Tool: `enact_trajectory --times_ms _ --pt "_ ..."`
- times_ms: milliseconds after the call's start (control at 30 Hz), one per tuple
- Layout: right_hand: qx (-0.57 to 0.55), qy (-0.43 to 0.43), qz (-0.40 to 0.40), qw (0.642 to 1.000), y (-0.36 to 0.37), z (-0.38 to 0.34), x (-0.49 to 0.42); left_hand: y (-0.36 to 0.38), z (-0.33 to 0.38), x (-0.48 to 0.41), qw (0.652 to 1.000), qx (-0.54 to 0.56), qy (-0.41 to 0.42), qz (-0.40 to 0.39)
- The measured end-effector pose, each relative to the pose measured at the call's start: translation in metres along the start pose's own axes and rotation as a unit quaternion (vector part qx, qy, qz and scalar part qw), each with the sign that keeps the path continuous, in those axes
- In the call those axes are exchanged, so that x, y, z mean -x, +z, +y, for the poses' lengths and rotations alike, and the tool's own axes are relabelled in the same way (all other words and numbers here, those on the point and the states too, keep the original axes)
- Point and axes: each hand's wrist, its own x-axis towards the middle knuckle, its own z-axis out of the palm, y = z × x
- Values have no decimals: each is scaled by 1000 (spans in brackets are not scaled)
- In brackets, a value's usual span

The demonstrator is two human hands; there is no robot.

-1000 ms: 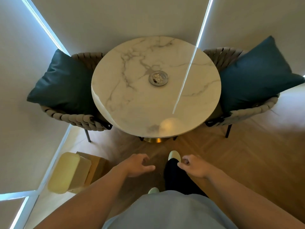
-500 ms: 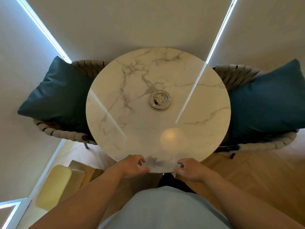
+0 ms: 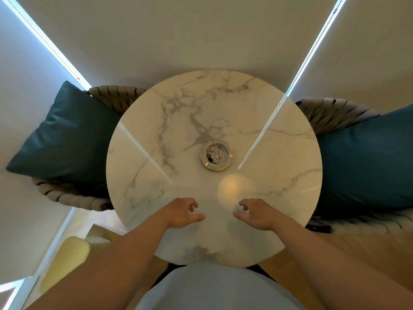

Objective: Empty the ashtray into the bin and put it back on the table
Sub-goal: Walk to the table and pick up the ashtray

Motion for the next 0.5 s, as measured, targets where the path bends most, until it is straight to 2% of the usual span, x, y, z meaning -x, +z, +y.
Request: enact_trajectory --times_ms 233,500 --pt "-23 26 60 998 -38 -19 -41 -59 7 -51 999 -22 28 33" --pt "-15 -3 144 989 -73 -39 -88 -98 10 -99 996 -44 33 71"
